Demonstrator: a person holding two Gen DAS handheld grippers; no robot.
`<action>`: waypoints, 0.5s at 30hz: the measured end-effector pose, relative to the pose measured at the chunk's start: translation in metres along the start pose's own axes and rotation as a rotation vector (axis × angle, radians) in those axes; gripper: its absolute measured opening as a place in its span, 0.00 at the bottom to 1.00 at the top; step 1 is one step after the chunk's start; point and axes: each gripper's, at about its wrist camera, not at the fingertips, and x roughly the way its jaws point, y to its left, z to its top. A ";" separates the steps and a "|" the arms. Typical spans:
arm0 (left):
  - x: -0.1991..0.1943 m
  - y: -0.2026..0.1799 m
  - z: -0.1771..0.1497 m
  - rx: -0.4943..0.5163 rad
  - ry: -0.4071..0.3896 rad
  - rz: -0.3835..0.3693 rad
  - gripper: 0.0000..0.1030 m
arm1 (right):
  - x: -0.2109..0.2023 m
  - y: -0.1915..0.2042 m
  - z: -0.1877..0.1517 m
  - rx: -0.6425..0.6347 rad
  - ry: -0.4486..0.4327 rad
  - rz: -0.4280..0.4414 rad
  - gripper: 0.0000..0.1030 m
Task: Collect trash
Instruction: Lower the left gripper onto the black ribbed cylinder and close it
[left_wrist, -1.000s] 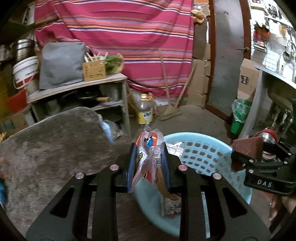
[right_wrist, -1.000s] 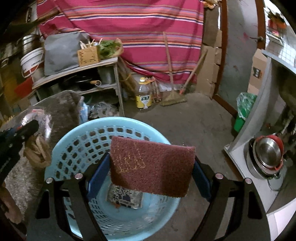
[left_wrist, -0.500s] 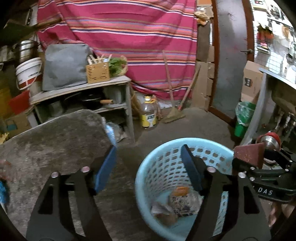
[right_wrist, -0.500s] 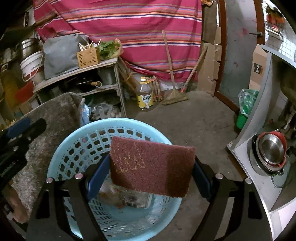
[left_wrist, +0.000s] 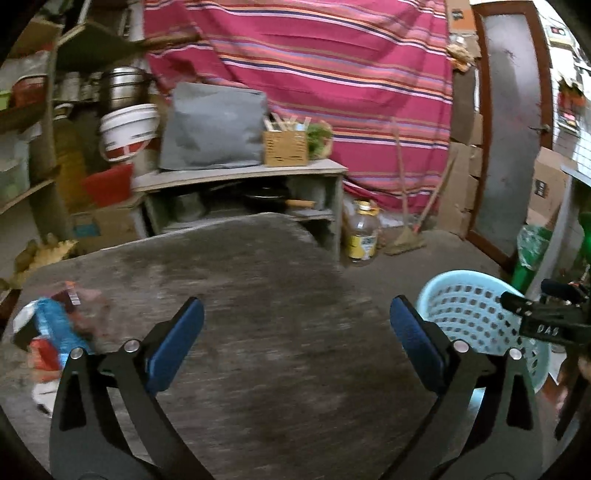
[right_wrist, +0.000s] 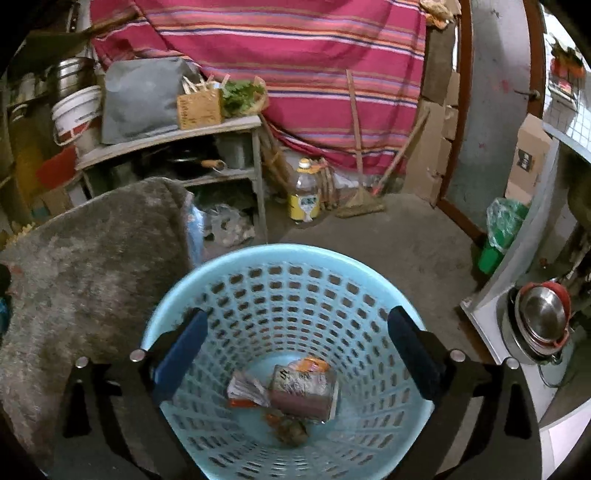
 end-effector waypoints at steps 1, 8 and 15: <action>-0.005 0.012 -0.002 -0.003 -0.003 0.023 0.95 | -0.003 0.010 0.001 -0.003 -0.008 0.018 0.93; -0.028 0.092 -0.017 -0.011 -0.012 0.161 0.95 | -0.013 0.081 0.000 -0.042 -0.029 0.129 0.94; -0.030 0.183 -0.042 -0.060 0.029 0.276 0.95 | -0.009 0.157 -0.008 -0.160 -0.007 0.171 0.94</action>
